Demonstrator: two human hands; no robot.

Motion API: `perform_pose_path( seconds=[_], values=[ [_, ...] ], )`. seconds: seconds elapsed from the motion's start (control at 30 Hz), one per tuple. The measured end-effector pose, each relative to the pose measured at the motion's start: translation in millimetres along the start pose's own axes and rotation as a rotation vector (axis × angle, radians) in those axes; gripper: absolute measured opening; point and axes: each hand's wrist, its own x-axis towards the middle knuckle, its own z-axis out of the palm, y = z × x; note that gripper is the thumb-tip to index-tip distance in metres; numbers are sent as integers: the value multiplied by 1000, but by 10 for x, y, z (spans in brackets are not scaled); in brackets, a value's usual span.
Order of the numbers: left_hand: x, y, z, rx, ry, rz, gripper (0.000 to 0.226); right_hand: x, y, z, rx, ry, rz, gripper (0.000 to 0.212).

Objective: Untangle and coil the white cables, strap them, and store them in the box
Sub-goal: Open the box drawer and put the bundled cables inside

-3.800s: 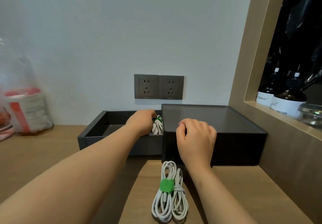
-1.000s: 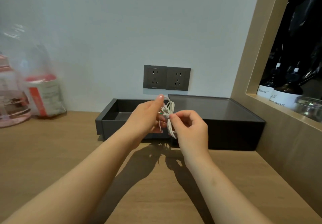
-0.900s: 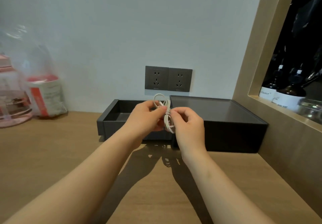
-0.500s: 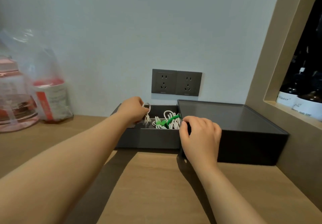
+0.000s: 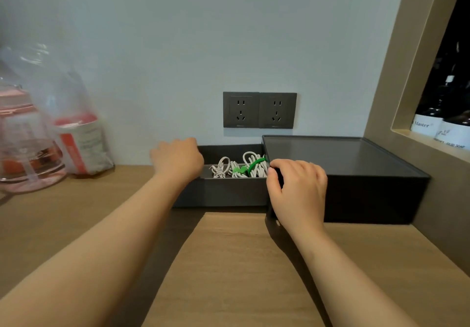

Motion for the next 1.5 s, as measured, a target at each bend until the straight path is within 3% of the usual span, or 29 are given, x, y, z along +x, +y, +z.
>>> perform_pose_path(
  seconds=[0.17,0.37,0.73,0.97,1.2,1.5],
  values=[
    [-64,-233,43,-177,-171,-117,28,-75,9,27,-78,13,-7,26],
    [-112,-283,22,-391,-62,-159,27,-54,33,56,-89,32,-19,25],
    [-111,-289,4,-501,-19,-159,22,-63,47,32,135,142,42,17],
    [-119,-375,-21,-838,-54,-228,22,-49,32,15,76,139,14,16],
    [-172,-376,23,-849,-132,-218,24,-57,50,28,44,138,-12,16],
    [-172,-312,-10,-868,-116,-256,38,-48,28,23,79,124,11,19]
  ],
)
